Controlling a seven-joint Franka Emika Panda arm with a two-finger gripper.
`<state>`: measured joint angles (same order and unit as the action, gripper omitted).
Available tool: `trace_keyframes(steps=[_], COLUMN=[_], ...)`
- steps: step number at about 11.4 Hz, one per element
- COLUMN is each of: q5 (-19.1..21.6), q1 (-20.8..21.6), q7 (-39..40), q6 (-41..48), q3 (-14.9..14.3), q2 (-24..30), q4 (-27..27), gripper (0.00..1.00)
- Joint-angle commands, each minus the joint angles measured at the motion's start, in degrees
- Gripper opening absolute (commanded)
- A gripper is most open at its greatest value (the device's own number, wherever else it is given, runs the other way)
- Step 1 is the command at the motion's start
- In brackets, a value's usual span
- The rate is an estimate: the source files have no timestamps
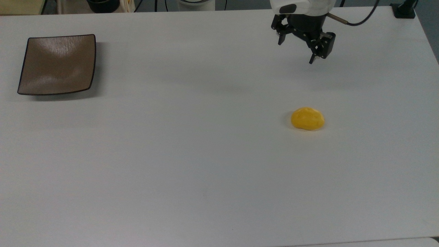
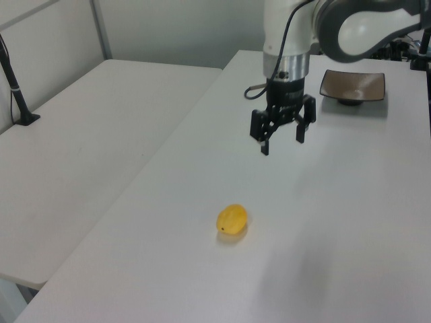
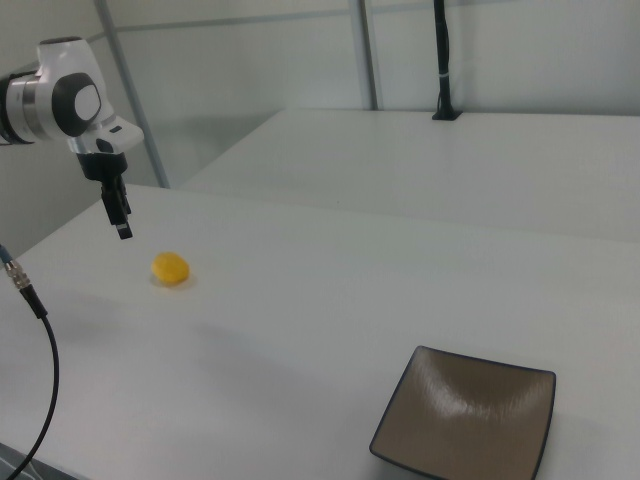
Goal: Put potatoes on a ceramic plate
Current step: 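Move the open gripper over the yellow potato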
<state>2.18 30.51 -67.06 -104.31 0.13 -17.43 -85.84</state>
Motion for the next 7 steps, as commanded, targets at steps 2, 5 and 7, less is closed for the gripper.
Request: trace_keyframes(steps=[2, 5, 7], q5=[0.81, 0.72, 0.63], q1=[2.09, 3.06, 3.16], q7=[-21.66, -33.80, -38.22], q6=[-4.30, -11.51, -15.38], q3=[-0.21, -0.30, -0.30], q2=[-8.84, -13.49, -17.01], q4=[6.65, 8.31, 9.98], gripper=[1.00, 1.00, 1.00])
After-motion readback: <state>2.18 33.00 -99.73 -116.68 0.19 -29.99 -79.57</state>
